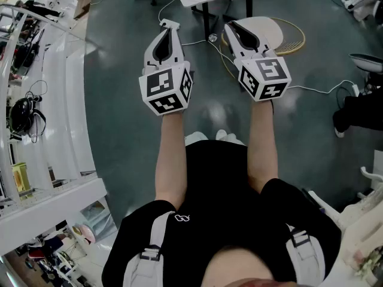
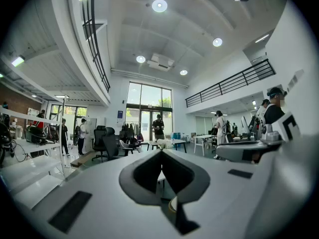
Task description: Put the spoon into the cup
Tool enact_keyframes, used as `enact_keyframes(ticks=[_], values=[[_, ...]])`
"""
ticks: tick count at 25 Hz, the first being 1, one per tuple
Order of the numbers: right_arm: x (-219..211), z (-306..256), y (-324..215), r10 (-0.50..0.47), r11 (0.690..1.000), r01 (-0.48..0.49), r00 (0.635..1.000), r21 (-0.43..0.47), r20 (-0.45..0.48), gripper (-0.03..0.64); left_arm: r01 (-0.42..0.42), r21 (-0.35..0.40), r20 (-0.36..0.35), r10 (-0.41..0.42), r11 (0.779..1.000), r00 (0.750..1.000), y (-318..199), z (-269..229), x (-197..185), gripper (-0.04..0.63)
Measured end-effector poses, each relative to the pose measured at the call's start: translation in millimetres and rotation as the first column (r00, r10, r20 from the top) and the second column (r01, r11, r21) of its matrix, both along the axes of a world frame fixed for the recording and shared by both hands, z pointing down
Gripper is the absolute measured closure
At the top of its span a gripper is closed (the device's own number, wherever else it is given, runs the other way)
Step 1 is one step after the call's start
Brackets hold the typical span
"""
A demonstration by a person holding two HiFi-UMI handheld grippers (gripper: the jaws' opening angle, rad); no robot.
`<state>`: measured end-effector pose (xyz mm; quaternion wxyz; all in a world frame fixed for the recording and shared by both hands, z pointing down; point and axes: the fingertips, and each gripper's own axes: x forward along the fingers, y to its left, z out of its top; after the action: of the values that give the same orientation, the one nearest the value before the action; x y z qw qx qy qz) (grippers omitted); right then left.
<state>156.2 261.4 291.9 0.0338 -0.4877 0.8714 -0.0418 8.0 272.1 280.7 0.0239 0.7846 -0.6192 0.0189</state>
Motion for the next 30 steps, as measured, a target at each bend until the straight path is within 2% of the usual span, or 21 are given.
enact_keyframes(ticks=[7, 21, 30], values=[[-16, 8, -3, -0.012, 1.000, 0.012, 0.999, 0.001, -0.038, 0.569, 0.063, -0.025, -0.028, -0.063, 0.998, 0.998, -5, 13, -22, 0.580], [-14, -5, -8, -0.012, 0.999, 0.011, 1.000, 0.041, 0.006, 0.569, 0.063, 0.005, -0.052, -0.063, 0.998, 0.997, -1, 6, -31, 0.580], [8, -22, -19, 0.018, 0.997, -0.019, 1.000, 0.076, 0.009, 0.569, 0.040, 0.043, -0.071, -0.037, 0.998, 0.997, -14, -7, -17, 0.580]])
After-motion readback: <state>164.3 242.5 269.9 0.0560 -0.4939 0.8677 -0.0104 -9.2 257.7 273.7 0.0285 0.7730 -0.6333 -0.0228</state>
